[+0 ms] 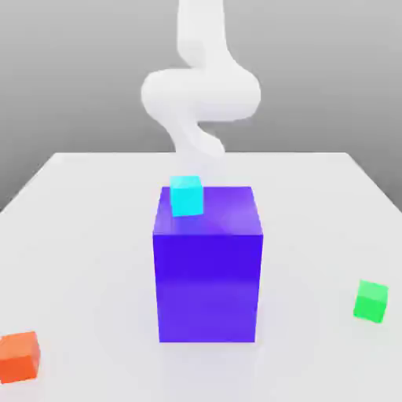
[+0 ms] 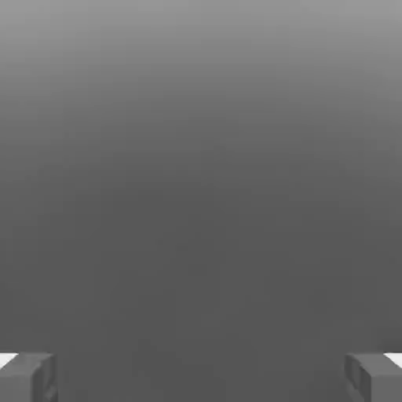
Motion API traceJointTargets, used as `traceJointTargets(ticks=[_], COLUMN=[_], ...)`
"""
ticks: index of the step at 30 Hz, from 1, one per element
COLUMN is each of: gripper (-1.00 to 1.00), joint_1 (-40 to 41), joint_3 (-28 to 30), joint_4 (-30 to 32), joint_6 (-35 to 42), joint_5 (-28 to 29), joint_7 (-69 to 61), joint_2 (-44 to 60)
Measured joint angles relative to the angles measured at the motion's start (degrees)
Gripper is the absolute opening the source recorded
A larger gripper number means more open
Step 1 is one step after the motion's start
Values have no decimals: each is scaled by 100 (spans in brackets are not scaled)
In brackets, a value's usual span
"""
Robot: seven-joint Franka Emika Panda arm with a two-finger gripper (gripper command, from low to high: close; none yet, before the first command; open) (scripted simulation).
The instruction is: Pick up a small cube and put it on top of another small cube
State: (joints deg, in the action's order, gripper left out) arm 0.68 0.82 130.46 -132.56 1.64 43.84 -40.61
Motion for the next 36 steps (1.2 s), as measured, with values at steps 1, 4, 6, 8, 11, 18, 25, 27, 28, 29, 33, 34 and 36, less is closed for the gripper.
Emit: traceJointTargets(ticks=[1, 4, 6, 8, 11, 18, 25, 27, 28, 29, 33, 34, 36], gripper=[0, 0, 0, 0, 0, 0, 0, 0, 0, 0, 0, 0, 0], joint_1=[29, 96, 131, 164, 214, 449, 989, 1173, 1276, 1378, 1809, 1898, 2009], joint_3=[40, 180, 292, 413, 610, 1033, 1068, 1038, 1013, 988, 850, 814, 731], joint_4=[-56, -219, -325, -431, -587, -950, -1314, -1419, -1472, -1525, -1736, -1790, -1895], joint_6=[-37, -126, -187, -247, -343, -578, -806, -866, -897, -926, -1047, -1105, -1343], joint_5=[68, 227, 313, 367, 394, 161, -335, -484, -553, -620, -856, -905, -984], joint_7=[-88, -363, -556, -771, -1131, -2174, -3387, -3735, -3905, -4074, -4724, -4847, -4971], joint_2=[225, 862, 1277, 1690, 2309, 3771, 5249, 5670, 5880, 6089, 6918, 7125, 7539])
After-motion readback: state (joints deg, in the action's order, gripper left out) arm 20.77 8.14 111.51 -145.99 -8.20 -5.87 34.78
